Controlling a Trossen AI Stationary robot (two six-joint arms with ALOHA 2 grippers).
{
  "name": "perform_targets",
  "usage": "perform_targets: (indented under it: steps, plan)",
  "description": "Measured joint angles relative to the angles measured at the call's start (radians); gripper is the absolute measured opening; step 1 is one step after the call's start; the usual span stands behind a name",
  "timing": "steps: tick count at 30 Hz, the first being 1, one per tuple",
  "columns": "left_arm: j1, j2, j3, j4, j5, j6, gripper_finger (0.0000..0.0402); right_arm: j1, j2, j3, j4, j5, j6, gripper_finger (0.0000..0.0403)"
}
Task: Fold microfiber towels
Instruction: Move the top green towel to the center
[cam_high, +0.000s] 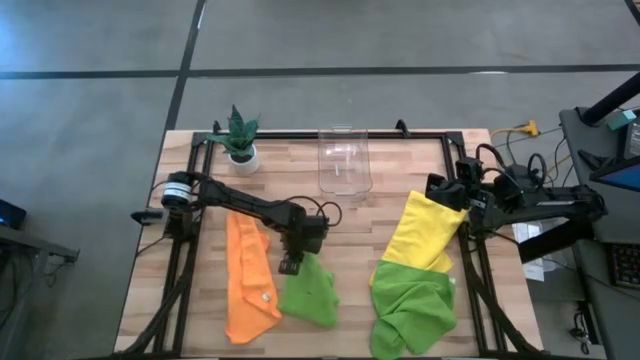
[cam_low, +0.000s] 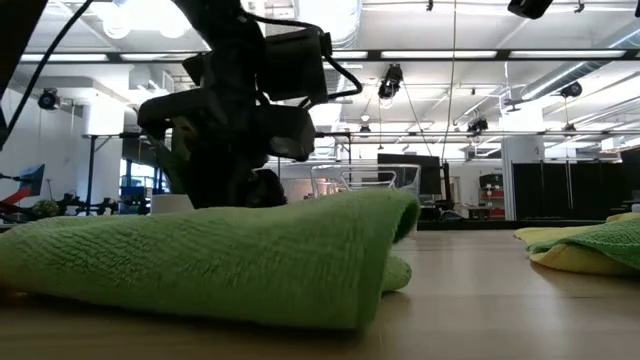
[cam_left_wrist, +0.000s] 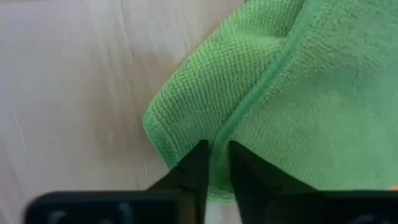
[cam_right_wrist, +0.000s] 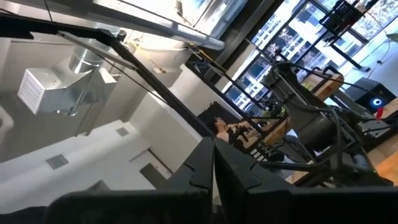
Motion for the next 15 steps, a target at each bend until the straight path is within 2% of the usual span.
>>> perform_targets:
  steps: [4, 15]
  plan:
    - [0.000, -0.018, 0.022, -0.047, 0.002, 0.003, 0.0003, 0.001, 0.000, 0.000, -0.004, 0.000, -0.005, 0.0009]
    - [0.004, -0.209, 0.101, -0.060, 0.005, -0.094, 0.0000, 0.002, 0.000, 0.000, -0.094, 0.001, -0.087, 0.0009]
